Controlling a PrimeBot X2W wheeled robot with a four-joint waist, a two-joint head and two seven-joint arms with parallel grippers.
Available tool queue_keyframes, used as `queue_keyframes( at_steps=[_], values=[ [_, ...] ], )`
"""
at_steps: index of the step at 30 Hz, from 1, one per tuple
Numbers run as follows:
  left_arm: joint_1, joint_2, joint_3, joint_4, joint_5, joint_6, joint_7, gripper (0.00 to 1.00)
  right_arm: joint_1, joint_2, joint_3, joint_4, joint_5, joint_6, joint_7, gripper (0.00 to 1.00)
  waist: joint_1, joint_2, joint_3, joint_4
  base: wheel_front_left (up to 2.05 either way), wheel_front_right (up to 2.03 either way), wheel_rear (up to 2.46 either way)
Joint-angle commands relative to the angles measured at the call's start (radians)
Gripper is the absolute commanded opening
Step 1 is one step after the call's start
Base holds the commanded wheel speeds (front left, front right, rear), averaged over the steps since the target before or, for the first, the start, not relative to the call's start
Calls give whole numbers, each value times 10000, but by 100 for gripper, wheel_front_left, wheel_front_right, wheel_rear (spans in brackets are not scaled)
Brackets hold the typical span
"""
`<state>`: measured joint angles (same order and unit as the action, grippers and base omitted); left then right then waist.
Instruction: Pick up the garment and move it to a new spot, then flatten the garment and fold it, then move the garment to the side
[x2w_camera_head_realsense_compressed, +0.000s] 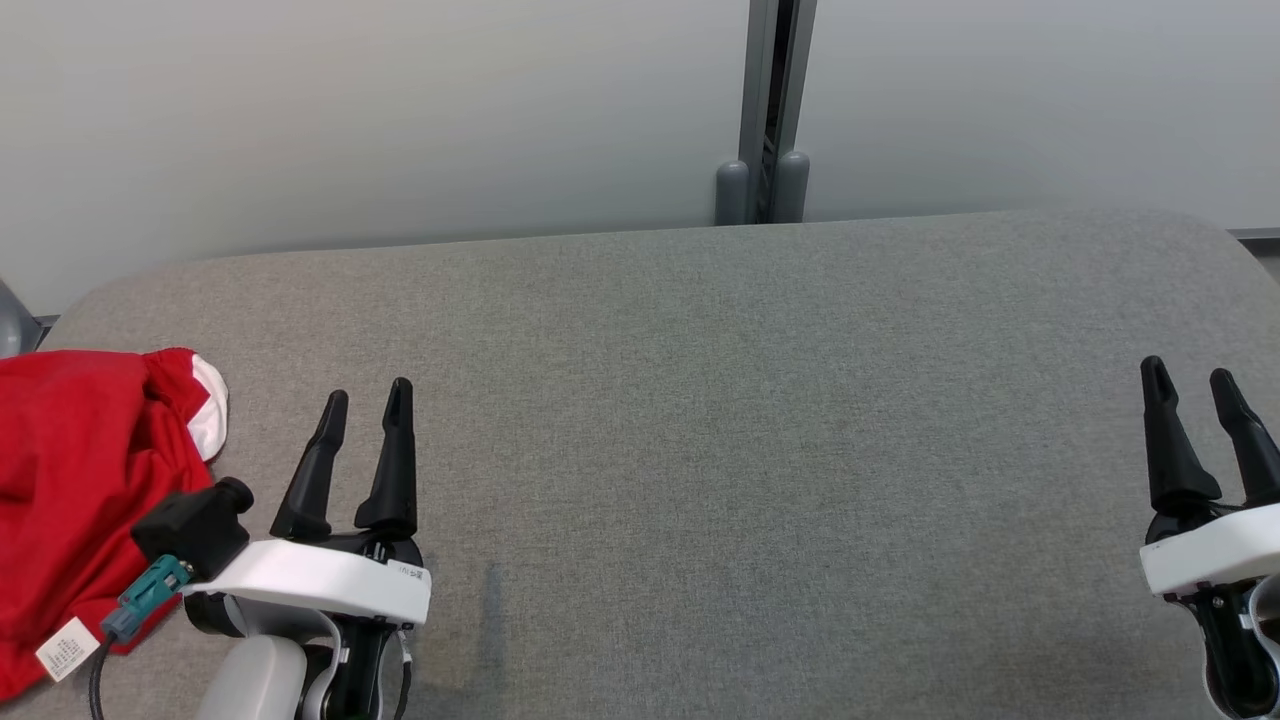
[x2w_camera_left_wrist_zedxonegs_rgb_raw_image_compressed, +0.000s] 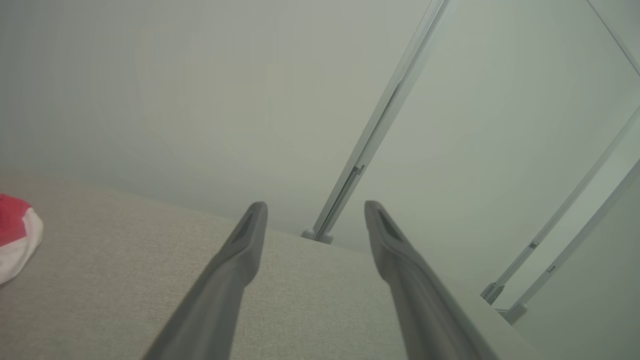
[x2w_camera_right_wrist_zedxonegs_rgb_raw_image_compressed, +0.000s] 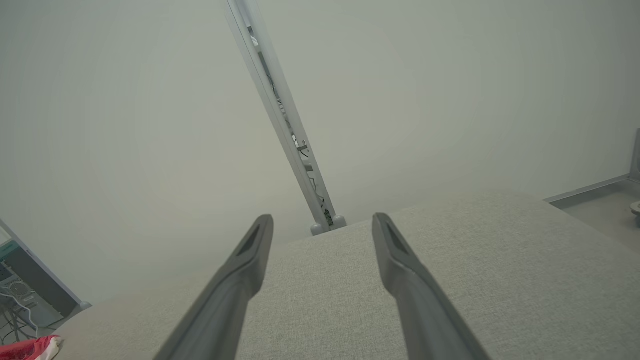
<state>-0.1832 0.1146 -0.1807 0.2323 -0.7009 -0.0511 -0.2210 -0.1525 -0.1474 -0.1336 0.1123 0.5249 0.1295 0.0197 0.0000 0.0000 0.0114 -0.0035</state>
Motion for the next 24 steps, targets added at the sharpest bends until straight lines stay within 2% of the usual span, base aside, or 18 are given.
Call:
queue_keyframes(
  at_steps=[1,24],
  values=[
    [-253,110,6,-107,336,78,37,100,-5,-79,54,-199,-310,16,-168,100,0,0,-4,4,0,0,0],
    [-86,390,20,-87,2526,550,800,100,568,250,495,5,-2241,18,-1357,100,0,0,-94,13,0,0,0]
  ],
)
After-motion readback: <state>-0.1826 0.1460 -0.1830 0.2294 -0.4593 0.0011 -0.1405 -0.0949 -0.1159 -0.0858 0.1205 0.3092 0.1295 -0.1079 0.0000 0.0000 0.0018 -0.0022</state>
